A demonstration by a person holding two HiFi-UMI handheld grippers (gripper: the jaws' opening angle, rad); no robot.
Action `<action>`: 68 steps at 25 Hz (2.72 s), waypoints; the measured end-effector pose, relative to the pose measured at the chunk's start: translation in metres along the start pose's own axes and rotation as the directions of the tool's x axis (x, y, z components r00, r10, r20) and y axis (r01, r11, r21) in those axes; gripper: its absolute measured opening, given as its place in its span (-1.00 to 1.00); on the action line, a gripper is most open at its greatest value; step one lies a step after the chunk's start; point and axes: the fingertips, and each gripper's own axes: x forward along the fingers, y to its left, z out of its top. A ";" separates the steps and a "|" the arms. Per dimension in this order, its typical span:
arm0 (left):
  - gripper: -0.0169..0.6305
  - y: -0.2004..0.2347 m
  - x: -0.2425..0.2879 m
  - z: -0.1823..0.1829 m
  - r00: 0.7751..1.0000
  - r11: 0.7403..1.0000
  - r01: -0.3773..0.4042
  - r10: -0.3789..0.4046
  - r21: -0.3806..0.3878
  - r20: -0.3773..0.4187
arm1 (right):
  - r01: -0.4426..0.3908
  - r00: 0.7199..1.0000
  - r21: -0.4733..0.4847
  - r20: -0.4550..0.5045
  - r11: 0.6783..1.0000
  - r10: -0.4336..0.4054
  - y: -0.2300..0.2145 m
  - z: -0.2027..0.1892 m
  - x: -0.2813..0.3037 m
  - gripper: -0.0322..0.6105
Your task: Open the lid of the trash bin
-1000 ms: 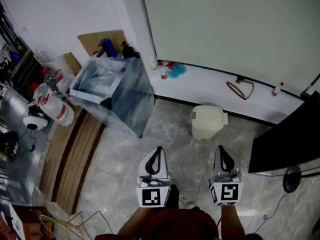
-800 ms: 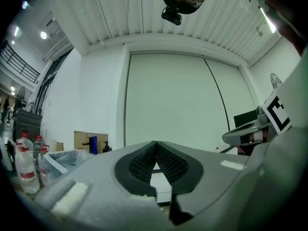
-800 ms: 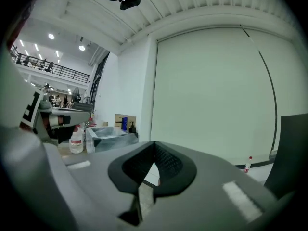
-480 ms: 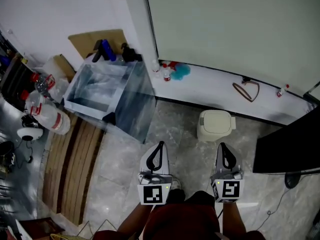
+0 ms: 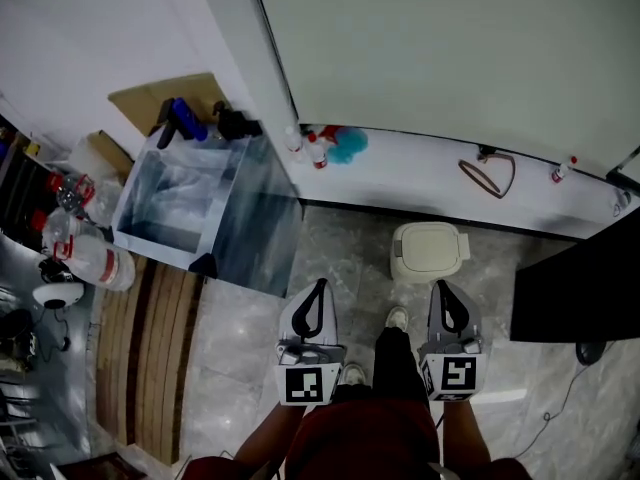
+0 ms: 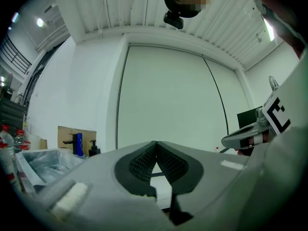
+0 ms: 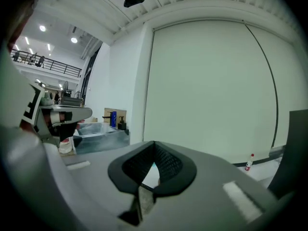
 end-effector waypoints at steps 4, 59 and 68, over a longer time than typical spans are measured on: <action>-0.95 -0.015 0.041 -0.005 1.000 1.000 0.004 -0.004 0.022 0.024 | 0.006 1.000 0.028 -0.015 1.000 -0.006 -0.033 -0.011 0.026 -0.90; -0.95 -0.008 0.186 -0.377 0.922 0.991 0.049 -0.092 -0.122 -0.375 | -0.018 0.865 0.141 -0.494 0.990 0.086 -0.025 -0.369 0.233 -0.90; -0.95 -0.007 0.174 -0.466 0.895 0.991 0.036 -0.090 -0.131 -0.438 | 0.021 0.824 0.157 -0.563 0.987 0.072 -0.019 -0.457 0.243 -0.90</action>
